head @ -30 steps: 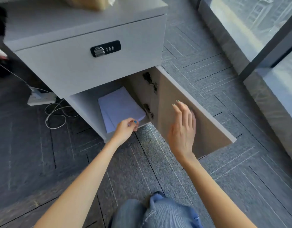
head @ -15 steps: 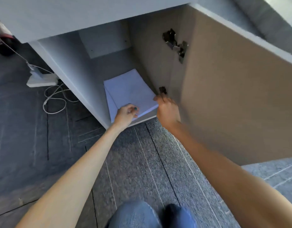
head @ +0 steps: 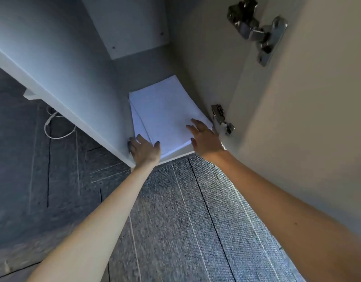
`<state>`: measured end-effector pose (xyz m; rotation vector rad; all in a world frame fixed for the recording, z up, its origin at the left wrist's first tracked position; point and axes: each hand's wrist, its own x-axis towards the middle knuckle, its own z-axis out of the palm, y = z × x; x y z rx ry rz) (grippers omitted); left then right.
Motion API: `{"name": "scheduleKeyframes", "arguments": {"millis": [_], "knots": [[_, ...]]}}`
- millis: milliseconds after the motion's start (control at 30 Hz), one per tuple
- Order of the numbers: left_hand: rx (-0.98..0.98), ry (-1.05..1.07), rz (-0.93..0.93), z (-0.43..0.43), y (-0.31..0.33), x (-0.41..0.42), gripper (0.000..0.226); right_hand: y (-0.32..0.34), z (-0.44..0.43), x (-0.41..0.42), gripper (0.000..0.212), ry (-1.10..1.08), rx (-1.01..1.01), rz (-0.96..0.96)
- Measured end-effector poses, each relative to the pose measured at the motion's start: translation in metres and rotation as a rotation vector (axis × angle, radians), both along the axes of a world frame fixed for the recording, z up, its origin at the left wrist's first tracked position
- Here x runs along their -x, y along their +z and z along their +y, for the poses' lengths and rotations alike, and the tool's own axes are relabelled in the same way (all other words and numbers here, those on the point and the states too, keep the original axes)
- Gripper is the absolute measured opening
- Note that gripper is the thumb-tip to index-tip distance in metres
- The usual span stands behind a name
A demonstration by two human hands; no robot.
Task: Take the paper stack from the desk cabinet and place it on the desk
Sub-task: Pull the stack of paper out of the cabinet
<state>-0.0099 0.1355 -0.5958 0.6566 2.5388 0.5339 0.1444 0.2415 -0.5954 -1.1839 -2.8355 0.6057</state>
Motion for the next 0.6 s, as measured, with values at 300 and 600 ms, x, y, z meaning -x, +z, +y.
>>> {"name": "scheduleKeyframes", "arguments": {"millis": [300, 600], "knots": [[0.137, 0.090, 0.120, 0.017, -0.017, 0.009, 0.063, -0.021, 0.016, 0.005, 0.046, -0.028, 0.001, 0.001], [0.076, 0.258, -0.068, 0.039, -0.014, 0.019, 0.069, -0.022, 0.031, 0.026, 0.056, -0.184, 0.050, -0.107]]}}
